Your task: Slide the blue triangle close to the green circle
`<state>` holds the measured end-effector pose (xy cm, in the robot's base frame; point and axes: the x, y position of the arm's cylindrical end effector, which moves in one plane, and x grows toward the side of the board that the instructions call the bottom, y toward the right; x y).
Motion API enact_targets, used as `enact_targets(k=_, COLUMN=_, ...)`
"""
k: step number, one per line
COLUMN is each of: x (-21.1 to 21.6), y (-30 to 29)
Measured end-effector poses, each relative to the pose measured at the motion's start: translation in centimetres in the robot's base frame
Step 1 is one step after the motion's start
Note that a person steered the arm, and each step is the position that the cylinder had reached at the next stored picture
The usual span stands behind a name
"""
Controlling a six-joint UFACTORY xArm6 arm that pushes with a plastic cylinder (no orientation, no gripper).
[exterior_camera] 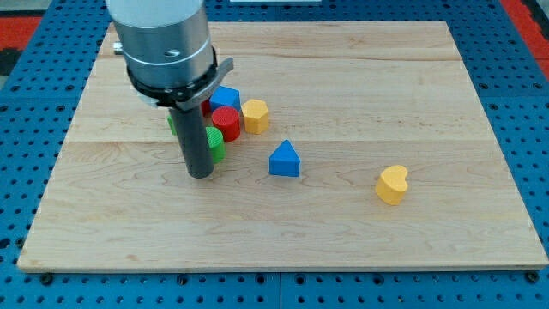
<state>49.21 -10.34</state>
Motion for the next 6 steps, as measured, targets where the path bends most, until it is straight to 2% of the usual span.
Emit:
enact_targets(k=4, x=-1.2, y=-2.1)
enact_targets(k=5, x=0.4, y=-2.1)
enact_targets(k=6, x=5.0, y=0.7)
